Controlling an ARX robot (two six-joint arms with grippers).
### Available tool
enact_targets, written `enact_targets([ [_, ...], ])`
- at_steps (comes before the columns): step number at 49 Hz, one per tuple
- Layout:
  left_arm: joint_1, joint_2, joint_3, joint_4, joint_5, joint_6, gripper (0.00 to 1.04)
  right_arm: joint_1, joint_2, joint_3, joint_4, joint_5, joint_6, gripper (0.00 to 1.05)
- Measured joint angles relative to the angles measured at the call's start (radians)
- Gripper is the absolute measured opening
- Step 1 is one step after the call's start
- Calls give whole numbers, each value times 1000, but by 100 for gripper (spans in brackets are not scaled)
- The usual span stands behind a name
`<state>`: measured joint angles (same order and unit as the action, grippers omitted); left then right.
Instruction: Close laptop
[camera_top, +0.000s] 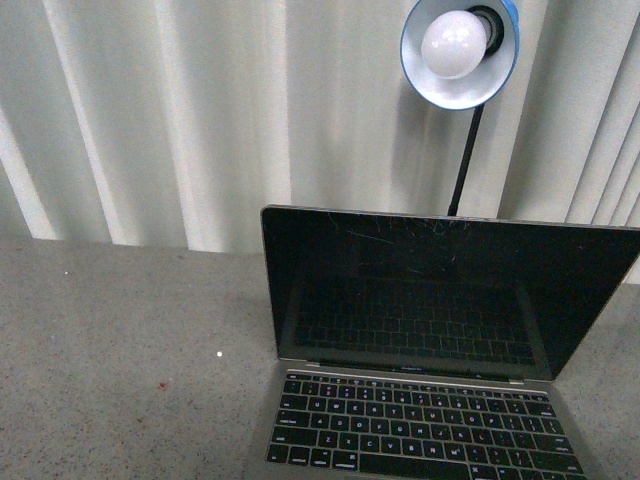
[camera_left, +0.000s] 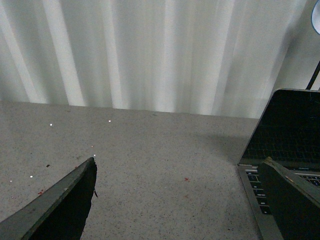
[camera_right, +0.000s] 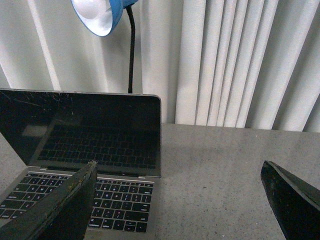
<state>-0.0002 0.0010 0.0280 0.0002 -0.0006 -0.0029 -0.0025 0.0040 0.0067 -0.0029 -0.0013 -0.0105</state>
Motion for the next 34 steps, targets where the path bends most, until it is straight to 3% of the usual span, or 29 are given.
enact_targets([
  [34, 0, 0, 0, 0, 0, 0, 98, 0, 0, 0, 0, 0, 0, 97],
])
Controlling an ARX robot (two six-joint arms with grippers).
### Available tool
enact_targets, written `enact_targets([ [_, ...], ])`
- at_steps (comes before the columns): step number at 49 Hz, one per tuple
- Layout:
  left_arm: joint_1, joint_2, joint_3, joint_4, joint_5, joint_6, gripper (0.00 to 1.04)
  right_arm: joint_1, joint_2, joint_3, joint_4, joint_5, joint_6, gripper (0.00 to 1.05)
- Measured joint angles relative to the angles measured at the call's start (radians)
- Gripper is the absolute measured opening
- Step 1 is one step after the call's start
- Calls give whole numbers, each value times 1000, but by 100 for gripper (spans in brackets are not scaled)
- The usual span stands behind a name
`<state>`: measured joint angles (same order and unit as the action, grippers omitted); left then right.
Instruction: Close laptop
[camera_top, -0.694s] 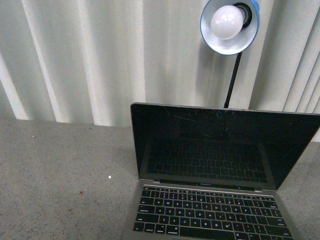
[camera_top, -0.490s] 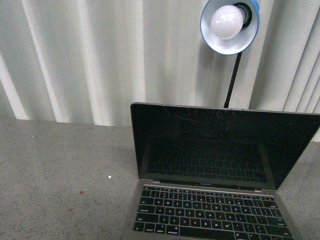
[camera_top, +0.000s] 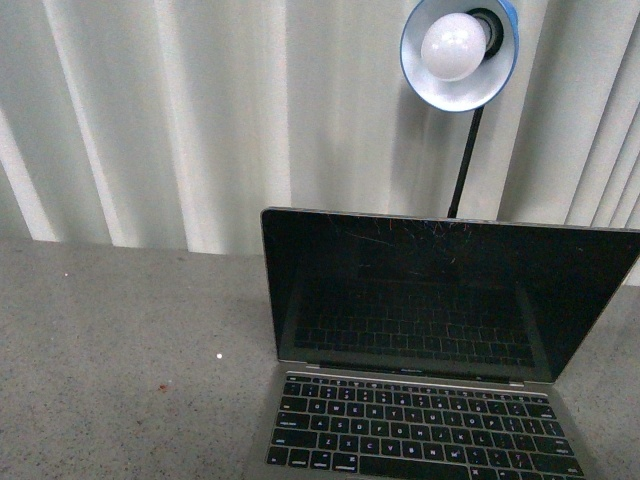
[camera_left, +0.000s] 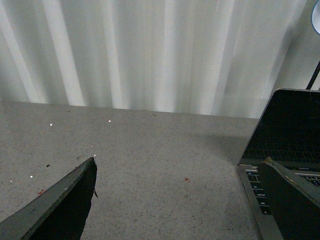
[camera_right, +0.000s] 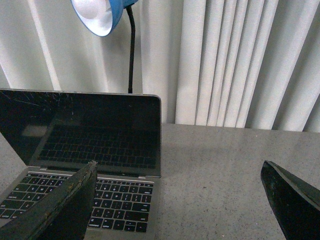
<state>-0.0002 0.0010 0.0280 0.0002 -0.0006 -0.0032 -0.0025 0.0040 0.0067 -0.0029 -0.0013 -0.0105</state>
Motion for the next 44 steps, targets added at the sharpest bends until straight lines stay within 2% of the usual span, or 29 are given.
enact_targets([
  [40, 0, 0, 0, 0, 0, 0, 98, 0, 0, 0, 0, 0, 0, 97],
  [41, -4, 5, 2, -5, -16, -3, 98, 0, 0, 0, 0, 0, 0, 97],
  [43, -65, 76, 47, -142, -208, -77, 98, 1, 1, 0, -1, 5, 0, 97],
  [44, -96, 140, 82, -211, -304, -116, 98, 13, 10, 3, -14, 39, -10, 97],
])
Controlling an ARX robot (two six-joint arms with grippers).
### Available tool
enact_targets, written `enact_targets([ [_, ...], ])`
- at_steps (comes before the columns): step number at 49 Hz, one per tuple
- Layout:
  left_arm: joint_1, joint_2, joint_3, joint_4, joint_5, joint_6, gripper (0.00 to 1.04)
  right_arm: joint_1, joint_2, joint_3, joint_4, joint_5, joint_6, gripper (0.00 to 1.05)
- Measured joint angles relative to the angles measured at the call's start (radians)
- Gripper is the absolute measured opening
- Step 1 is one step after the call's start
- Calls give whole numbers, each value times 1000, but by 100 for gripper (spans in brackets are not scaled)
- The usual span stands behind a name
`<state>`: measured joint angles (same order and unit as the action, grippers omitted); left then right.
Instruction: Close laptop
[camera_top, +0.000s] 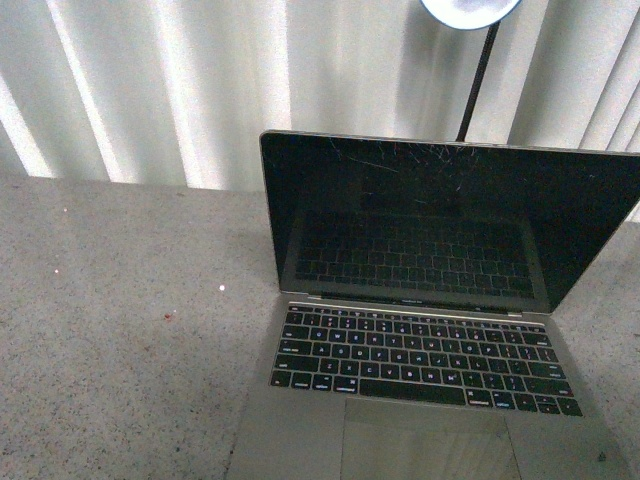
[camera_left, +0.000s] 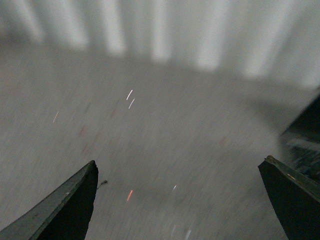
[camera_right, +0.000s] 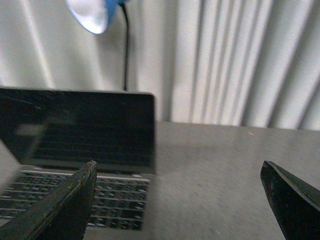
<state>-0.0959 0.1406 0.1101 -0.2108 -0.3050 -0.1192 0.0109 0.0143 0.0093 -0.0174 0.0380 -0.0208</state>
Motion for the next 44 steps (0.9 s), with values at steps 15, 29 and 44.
enact_targets([
  [15, -25, 349, 48, 219, -192, -120, 98, -134, 518, 69, 412, 11, -148, 97],
  [29, -56, 984, 256, 816, -36, 56, 98, -291, 1180, 374, 775, -183, -279, 97],
  [44, -65, 1347, 654, 828, 53, 369, 98, -289, 1472, 772, 684, -283, -550, 97],
])
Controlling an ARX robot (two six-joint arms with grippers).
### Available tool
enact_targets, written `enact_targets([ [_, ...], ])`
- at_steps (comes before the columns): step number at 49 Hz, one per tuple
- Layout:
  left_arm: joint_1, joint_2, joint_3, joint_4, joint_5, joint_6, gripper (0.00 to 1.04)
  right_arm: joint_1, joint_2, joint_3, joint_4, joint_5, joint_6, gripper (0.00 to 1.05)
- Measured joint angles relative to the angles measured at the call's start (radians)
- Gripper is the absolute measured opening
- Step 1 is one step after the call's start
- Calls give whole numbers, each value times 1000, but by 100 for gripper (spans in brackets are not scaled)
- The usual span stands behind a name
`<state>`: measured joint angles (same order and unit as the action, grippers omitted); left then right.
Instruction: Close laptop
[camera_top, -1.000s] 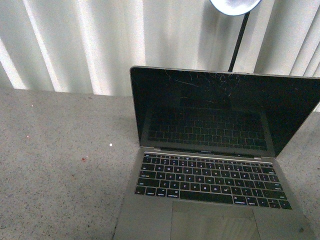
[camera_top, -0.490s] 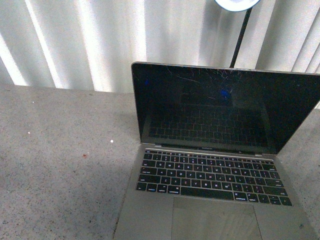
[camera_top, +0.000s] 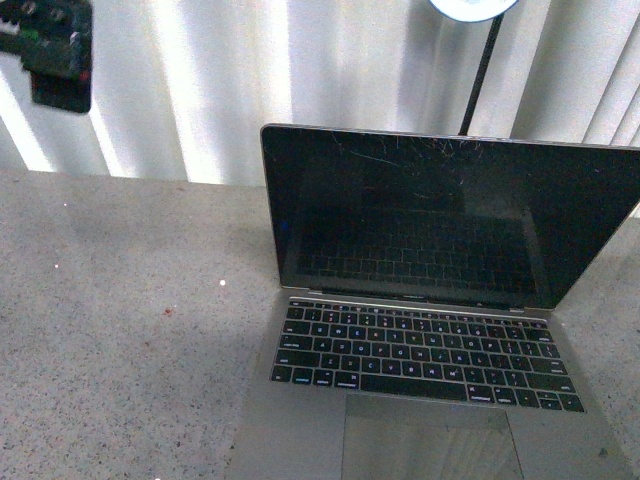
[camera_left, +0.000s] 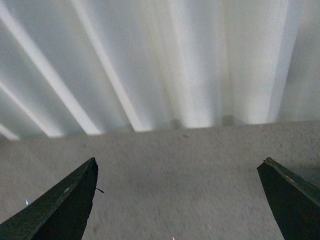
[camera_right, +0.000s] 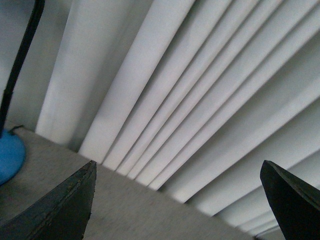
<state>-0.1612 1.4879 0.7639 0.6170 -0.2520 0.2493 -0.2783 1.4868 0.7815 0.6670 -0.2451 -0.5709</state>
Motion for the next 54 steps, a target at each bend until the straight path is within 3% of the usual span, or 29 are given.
enact_targets([
  [11, -44, 117, 248, -57, 94, 292, 98, 32, 105, 198, -165, -101, -264, 97],
  [21, -111, 176, 399, -162, 175, 660, 98, 65, 165, 307, -319, -159, -536, 97],
  [39, -156, 272, 557, -420, 208, 1200, 98, 124, 243, 494, -589, -235, -953, 97],
  [49, -185, 304, 673, -556, 179, 1274, 98, 142, 258, 564, -738, -274, -1054, 97],
  [54, -207, 312, 715, -608, 158, 1281, 93, 150, 258, 570, -780, -280, -1079, 84],
])
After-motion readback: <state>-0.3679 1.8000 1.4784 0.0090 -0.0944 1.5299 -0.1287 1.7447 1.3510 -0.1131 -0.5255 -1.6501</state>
